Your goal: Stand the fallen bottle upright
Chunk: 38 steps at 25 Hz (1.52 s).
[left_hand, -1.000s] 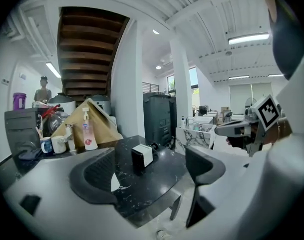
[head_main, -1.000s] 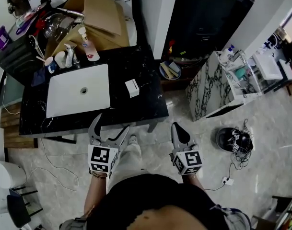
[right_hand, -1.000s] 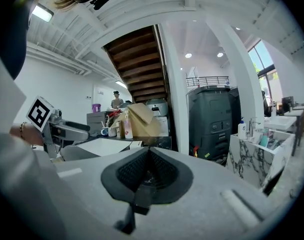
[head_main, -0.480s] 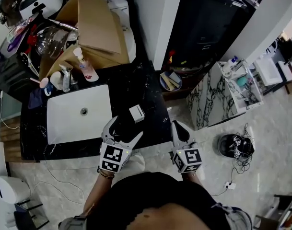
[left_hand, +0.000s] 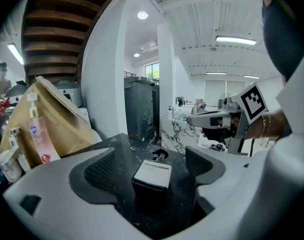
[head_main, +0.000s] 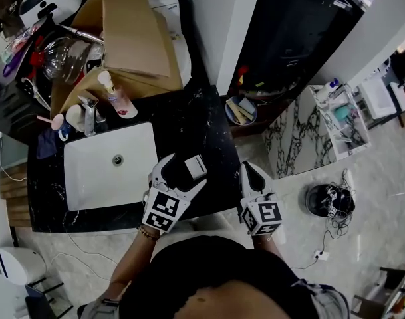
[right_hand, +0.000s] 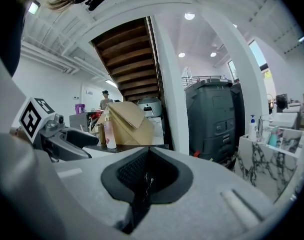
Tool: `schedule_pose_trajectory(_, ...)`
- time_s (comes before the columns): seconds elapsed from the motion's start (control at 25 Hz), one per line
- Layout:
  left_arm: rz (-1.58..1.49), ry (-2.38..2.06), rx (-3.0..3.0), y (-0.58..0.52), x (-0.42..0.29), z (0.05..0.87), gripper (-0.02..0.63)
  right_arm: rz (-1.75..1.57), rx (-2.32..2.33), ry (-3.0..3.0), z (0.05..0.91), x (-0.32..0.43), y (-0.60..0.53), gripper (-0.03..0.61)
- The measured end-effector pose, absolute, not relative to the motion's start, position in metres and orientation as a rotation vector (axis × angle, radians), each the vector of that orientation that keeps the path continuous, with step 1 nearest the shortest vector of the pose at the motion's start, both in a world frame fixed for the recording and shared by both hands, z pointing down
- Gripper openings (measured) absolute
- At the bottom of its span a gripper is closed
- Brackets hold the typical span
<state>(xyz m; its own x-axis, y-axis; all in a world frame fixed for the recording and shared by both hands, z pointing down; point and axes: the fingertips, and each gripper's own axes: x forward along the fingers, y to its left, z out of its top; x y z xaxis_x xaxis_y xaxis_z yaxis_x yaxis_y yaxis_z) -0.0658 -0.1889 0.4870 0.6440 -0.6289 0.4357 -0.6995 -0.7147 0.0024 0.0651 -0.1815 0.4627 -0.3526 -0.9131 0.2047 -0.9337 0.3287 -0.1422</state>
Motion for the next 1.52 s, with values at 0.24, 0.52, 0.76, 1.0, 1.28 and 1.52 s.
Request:
schedule_pose_trajectory(0.24, 0.655, -1.063, 2.639, -0.211, -0.063, 0.489, 0.42, 0.387, 1.735, -2.473, 0.474, 0.076, -0.189, 0.005)
schedule_pose_trajectory(0.52, 0.786, -0.977, 2.579, -0.233, -0.039, 0.496, 0.42, 0.378, 1.751, -2.466, 0.47, 0.101, -0.199, 0.005)
schedule_pose_trajectory(0.76, 1.18, -0.75, 2.587, -0.245, -0.004, 0.521, 0.42, 0.386, 1.794, -2.471, 0.464, 0.135, -0.21, 0.005)
schedule_pose_trajectory(1.0, 1.455, -0.503, 2.436, -0.25, 0.008, 0.556, 0.419, 0.412, 1.88, -2.423, 0.466, 0.17, -0.21, 0.005)
schedule_pose_trajectory(1.28, 1.623, -0.324, 2.272, -0.24, 0.016, 0.595, 0.367, 0.48, 1.995, -2.317, 0.48, 0.212, -0.193, 0.005)
schedule_pose_trajectory(1.52, 1.806, -0.221, 2.162, -0.235, 0.017, 0.611, 0.218, 0.507, 2.072, -2.278, 0.486, 0.234, -0.189, 0.005)
